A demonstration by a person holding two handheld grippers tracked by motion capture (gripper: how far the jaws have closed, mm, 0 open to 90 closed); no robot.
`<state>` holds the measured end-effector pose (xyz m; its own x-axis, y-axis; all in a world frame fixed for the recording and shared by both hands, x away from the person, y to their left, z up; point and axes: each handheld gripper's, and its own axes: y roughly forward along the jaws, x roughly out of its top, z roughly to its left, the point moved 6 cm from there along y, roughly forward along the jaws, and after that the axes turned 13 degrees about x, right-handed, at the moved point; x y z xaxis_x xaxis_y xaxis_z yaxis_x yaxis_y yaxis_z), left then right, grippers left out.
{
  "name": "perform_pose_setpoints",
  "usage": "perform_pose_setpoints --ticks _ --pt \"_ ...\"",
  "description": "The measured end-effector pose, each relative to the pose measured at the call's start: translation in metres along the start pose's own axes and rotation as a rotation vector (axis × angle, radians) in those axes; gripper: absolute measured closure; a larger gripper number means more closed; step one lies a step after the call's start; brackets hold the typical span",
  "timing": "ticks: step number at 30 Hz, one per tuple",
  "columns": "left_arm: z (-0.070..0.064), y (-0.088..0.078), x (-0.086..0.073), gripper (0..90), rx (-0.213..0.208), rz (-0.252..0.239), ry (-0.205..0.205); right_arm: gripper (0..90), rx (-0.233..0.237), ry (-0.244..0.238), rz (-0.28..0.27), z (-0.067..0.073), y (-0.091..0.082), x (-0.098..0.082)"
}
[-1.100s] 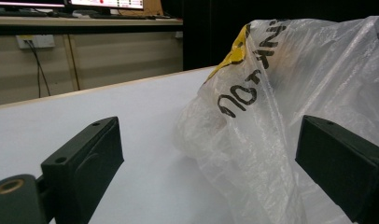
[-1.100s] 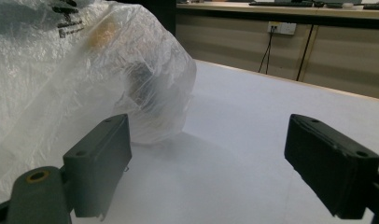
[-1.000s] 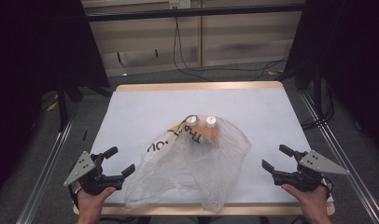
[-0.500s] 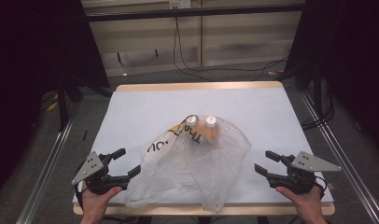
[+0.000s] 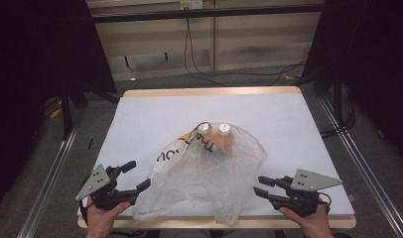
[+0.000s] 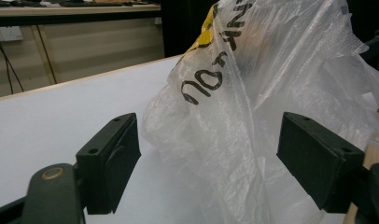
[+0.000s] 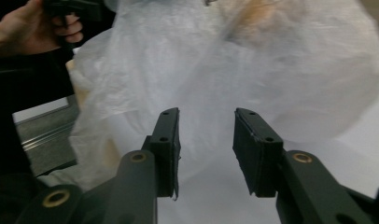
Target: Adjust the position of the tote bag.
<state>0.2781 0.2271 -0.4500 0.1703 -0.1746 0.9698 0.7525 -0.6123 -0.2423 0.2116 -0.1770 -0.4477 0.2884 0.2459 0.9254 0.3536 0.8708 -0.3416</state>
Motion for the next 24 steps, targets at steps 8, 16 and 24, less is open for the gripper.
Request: perform_pose_setpoints --ticks 8,16,24 --pt "-0.008 -0.001 0.002 28.6 -0.039 0.006 0.013 65.4 0.098 -0.032 0.063 0.021 0.024 0.001" --pt "-0.011 0.001 0.002 27.5 -0.069 0.0 -0.021 64.4 0.175 -0.039 0.111 0.033 0.04 -0.004" --pt "-0.009 0.001 0.002 26.1 -0.031 0.01 0.013 63.0 0.242 -0.031 0.176 0.04 0.051 -0.015"
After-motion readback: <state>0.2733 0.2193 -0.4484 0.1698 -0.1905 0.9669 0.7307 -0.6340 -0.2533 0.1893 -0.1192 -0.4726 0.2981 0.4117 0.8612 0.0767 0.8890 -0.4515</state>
